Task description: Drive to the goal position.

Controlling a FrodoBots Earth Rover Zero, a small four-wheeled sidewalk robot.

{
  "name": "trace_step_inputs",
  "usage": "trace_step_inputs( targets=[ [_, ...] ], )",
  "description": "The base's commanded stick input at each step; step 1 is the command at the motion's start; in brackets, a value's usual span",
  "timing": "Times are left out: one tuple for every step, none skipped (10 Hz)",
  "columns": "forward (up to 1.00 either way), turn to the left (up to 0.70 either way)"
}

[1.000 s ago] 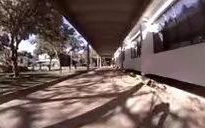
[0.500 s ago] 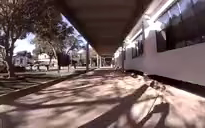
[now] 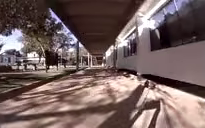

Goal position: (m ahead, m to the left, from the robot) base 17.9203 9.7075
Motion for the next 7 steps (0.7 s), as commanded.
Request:
trace_step_inputs(
  targets=[
    [0.70,0.00],
    [0.70,0.00],
    [0.70,0.00],
    [0.70,0.00],
    [0.70,0.00],
    [0.70,0.00],
    [0.70,0.00]
  ],
)
